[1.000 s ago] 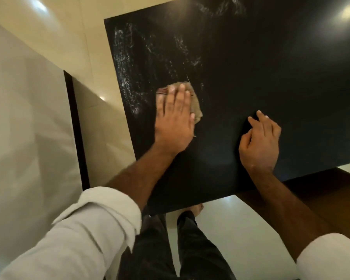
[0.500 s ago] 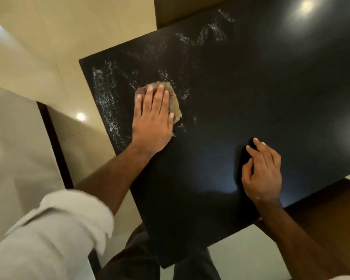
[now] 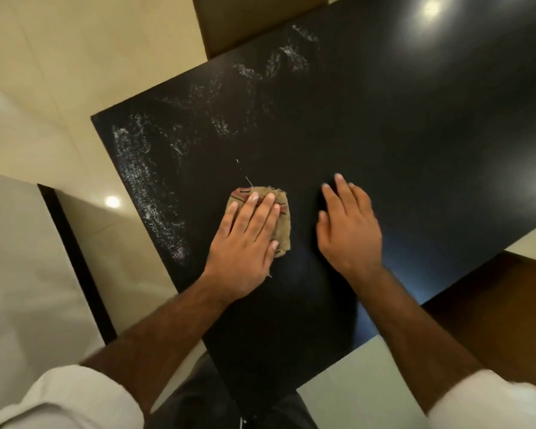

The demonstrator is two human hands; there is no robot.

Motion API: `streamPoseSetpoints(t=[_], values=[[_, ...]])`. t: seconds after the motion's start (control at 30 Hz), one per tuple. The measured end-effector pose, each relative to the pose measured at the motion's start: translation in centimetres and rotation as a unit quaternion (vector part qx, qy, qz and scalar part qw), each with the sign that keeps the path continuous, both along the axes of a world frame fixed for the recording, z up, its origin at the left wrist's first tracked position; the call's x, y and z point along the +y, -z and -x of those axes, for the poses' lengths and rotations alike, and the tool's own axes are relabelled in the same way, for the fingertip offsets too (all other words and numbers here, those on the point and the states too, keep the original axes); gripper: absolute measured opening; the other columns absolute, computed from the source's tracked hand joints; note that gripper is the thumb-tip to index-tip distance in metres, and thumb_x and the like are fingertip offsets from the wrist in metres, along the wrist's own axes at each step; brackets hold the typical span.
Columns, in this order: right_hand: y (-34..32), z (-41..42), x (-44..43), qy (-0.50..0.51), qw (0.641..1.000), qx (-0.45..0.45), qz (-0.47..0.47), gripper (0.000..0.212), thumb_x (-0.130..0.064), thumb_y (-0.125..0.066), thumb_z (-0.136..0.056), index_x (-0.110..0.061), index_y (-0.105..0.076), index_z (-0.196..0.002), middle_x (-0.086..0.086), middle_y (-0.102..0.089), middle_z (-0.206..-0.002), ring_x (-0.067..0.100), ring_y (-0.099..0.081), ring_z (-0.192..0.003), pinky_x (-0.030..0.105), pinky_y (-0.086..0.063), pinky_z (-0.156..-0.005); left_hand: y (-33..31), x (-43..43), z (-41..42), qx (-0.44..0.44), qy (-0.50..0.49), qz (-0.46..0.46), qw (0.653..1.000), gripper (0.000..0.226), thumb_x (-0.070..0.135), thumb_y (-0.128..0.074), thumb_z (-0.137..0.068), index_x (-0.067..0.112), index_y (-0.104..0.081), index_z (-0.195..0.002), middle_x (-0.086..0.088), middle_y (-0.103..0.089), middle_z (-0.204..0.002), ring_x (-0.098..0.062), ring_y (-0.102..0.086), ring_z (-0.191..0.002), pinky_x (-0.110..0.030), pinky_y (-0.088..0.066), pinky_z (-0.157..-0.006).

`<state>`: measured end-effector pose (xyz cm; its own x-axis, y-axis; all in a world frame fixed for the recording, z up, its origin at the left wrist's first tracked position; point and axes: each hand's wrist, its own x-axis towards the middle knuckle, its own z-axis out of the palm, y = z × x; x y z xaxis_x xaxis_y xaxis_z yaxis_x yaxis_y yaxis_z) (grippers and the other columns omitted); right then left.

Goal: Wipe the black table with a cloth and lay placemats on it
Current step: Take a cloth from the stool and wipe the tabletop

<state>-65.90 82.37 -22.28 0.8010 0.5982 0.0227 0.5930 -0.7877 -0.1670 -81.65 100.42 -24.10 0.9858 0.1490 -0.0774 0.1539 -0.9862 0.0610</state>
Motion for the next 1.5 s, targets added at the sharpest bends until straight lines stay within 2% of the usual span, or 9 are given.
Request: streamPoseSetpoints(t=[0.1, 0.3, 0.5, 0.63, 0.83, 1.1, 1.2, 1.3, 1.5], values=[[0.7, -1.1, 4.7, -0.014, 0.999, 0.026, 0.040, 0.065, -0.046, -0.043, -0.114, -0.021, -0.037, -0.173, 0.010, -0.025, -0.184, 0.037, -0.024, -0.169, 0.057, -0.046, -0.120, -0.2, 2.3, -3.0, 0.006, -0.043, -0.014, 0.999, 0.074, 0.048, -0.026, -0.115, 0.013, -0.012, -0.178, -0.011, -0.006, -0.187, -0.033, -0.003, -0.174, -0.060, -0.013, -0.138], [2.5, -1.0, 5.2, 0.056, 0.998, 0.019, 0.008, 0.069, -0.051, -0.035, -0.114, -0.019, -0.031, -0.175, 0.010, -0.022, -0.185, 0.036, -0.016, -0.172, 0.056, -0.040, -0.126, -0.6, 6.8, -9.3, -0.018, -0.146, -0.023, 0.989, 0.073, 0.046, -0.022, -0.114, 0.012, -0.017, -0.178, -0.010, -0.015, -0.186, -0.033, -0.011, -0.173, -0.060, -0.012, -0.138], [2.4, -1.3, 5.5, 0.119, 0.992, 0.035, -0.014, 0.066, -0.043, -0.029, -0.115, -0.014, -0.037, -0.173, 0.009, -0.026, -0.184, 0.031, -0.018, -0.172, 0.054, -0.040, -0.126, -0.8, 1.9, -5.3, 0.020, 0.070, -0.012, 0.997, 0.074, 0.048, -0.032, -0.116, 0.014, -0.014, -0.178, -0.010, -0.006, -0.188, -0.033, -0.002, -0.174, -0.063, -0.014, -0.137], [2.6, -1.5, 5.6, 0.135, 0.989, 0.054, -0.033, 0.064, -0.044, -0.026, -0.116, -0.018, -0.038, -0.172, 0.005, -0.025, -0.184, 0.026, -0.012, -0.173, 0.058, -0.037, -0.129, -0.8, 6.1, -1.8, 0.009, 0.057, -0.013, 0.998, 0.071, 0.045, -0.034, -0.117, 0.014, -0.018, -0.178, -0.007, -0.010, -0.188, -0.030, -0.007, -0.174, -0.060, -0.017, -0.137], [3.3, -1.5, 5.9, 0.134, 0.990, 0.031, -0.019, 0.064, -0.044, -0.030, -0.115, -0.017, -0.037, -0.173, 0.005, -0.024, -0.185, 0.026, -0.011, -0.174, 0.057, -0.040, -0.126, -0.8, 11.9, -14.4, -0.001, -0.022, -0.013, 1.000, 0.072, 0.047, -0.030, -0.114, 0.015, -0.021, -0.177, -0.008, -0.016, -0.186, -0.032, -0.012, -0.173, -0.060, -0.014, -0.138], [2.0, -1.5, 6.1, 0.149, 0.985, 0.059, -0.071, 0.067, -0.041, -0.030, -0.114, -0.007, -0.043, -0.170, 0.009, -0.034, -0.181, 0.027, -0.018, -0.173, 0.055, -0.030, -0.135, -0.8, 7.6, -14.1, 0.019, 0.181, 0.055, 0.982, 0.075, 0.049, -0.027, -0.115, 0.014, -0.011, -0.179, -0.008, 0.000, -0.188, -0.030, 0.003, -0.174, -0.061, -0.008, -0.137], [0.4, -1.7, 8.6, 0.185, 0.978, 0.057, -0.079, 0.073, -0.051, -0.031, -0.113, -0.006, -0.042, -0.170, 0.013, -0.034, -0.180, 0.034, -0.022, -0.171, 0.059, -0.029, -0.134, -1.9, 10.8, -14.0, -0.013, 0.093, 0.162, 0.982, 0.071, 0.048, -0.022, -0.118, 0.018, -0.003, -0.179, -0.002, 0.008, -0.188, -0.021, 0.009, -0.174, -0.056, -0.004, -0.140], [-0.3, -1.2, 14.7, 0.183, 0.982, 0.030, -0.033, 0.081, -0.063, -0.038, -0.109, -0.016, -0.032, -0.175, 0.011, -0.018, -0.186, 0.038, -0.013, -0.172, 0.063, -0.030, -0.131, -1.3, 16.3, -14.4, -0.023, -0.036, 0.139, 0.989, 0.067, 0.046, -0.015, -0.118, 0.020, -0.013, -0.179, -0.001, -0.005, -0.188, -0.022, 0.002, -0.174, -0.056, -0.010, -0.140], [1.2, 0.9, 20.1, 0.213, 0.975, 0.063, 0.020, 0.079, -0.061, -0.045, -0.107, -0.027, -0.027, -0.176, 0.015, -0.007, -0.187, 0.051, 0.002, -0.171, 0.067, -0.032, -0.127, 0.9, 18.3, -14.7, 0.010, -0.019, 0.065, 0.998, 0.069, 0.049, -0.013, -0.117, 0.017, -0.009, -0.178, -0.005, -0.001, -0.188, -0.027, -0.001, -0.174, -0.054, -0.014, -0.140]])
